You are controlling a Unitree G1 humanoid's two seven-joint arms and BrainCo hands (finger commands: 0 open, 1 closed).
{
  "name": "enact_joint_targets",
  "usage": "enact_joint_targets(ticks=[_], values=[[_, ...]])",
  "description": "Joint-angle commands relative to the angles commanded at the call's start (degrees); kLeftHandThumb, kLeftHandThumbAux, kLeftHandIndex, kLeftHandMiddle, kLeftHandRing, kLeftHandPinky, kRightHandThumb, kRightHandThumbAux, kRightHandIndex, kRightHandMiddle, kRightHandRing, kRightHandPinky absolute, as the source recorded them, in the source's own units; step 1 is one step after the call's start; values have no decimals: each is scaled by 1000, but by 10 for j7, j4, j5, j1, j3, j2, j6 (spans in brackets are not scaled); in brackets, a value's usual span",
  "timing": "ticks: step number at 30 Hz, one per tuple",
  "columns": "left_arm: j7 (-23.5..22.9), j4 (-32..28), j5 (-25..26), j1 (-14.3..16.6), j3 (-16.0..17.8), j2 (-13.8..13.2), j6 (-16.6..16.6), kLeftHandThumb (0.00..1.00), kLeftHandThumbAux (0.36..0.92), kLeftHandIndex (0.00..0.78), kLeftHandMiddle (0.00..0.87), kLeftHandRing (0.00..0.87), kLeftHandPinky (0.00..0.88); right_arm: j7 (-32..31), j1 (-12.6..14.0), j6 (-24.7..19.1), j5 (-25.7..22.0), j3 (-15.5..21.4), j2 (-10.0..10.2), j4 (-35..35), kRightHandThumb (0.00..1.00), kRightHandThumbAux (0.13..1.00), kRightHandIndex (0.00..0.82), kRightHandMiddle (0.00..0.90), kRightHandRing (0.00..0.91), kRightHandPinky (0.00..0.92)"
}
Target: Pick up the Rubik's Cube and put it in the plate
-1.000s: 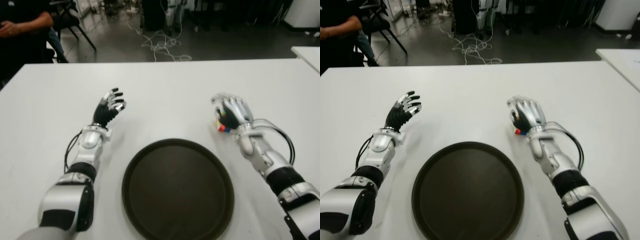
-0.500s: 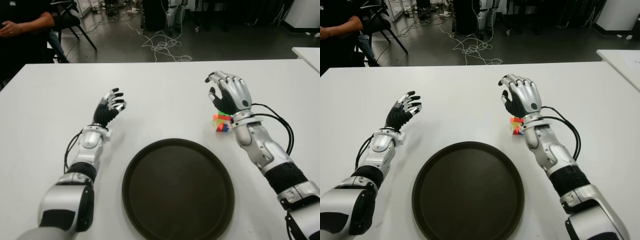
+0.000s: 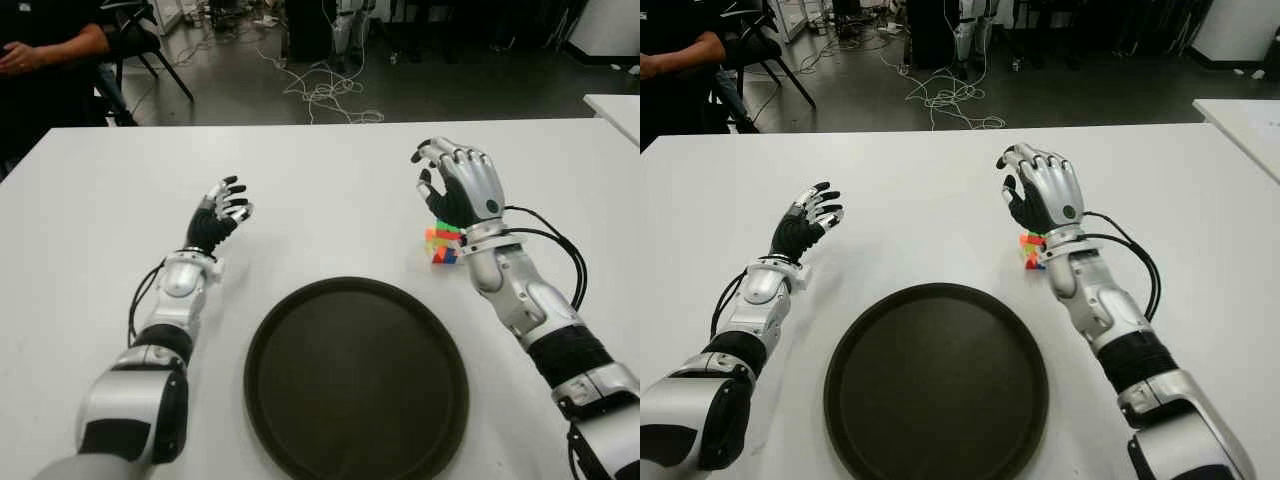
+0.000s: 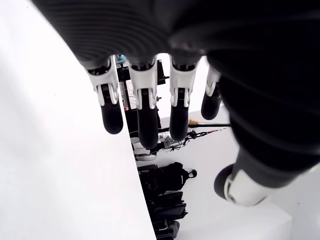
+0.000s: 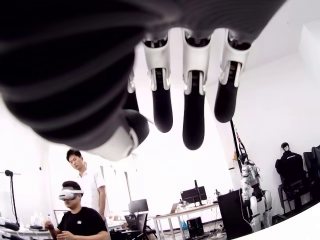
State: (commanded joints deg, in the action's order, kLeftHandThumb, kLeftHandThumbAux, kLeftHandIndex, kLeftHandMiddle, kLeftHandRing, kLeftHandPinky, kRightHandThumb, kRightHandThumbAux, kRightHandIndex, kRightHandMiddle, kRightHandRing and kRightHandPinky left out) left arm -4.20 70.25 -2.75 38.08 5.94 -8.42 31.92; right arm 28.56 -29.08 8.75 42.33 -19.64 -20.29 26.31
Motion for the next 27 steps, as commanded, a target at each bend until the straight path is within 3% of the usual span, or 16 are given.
enact_joint_targets(ticks=[14,17,18,20,21,22,23,27], values=[[-9,-1,3,-1,2,0,4,191,726,115,204,206,207,24,4,19,-5,15,3,1,692,738,415,519,546,563],[-11,0,5,0,3,0,3,189,727,115,206,208,212,17,4,25,-12,23,-4,6,694,738,414,505,531,539],[-12,0,6,0,4,1,3,187,723,115,204,208,212,13,2,29,-15,26,-9,10,691,740,410,459,478,474],[-13,0,7,0,5,1,1,181,708,112,198,205,207,-9,-1,32,-22,32,-23,23,679,744,401,264,258,216],[-14,0,8,0,5,1,1,180,706,111,197,205,206,-28,-3,28,-25,35,-33,25,676,745,400,234,225,178],[-14,0,8,0,6,1,0,180,702,110,194,203,203,-41,-4,26,-26,37,-39,26,443,783,258,150,144,114],[-16,0,9,0,7,1,0,179,699,109,193,201,201,-75,0,8,-27,38,-49,14,283,809,166,96,92,73],[-19,-1,11,0,9,2,1,184,701,108,193,204,220,-150,15,-33,-29,44,-68,-30,59,767,34,19,19,15]])
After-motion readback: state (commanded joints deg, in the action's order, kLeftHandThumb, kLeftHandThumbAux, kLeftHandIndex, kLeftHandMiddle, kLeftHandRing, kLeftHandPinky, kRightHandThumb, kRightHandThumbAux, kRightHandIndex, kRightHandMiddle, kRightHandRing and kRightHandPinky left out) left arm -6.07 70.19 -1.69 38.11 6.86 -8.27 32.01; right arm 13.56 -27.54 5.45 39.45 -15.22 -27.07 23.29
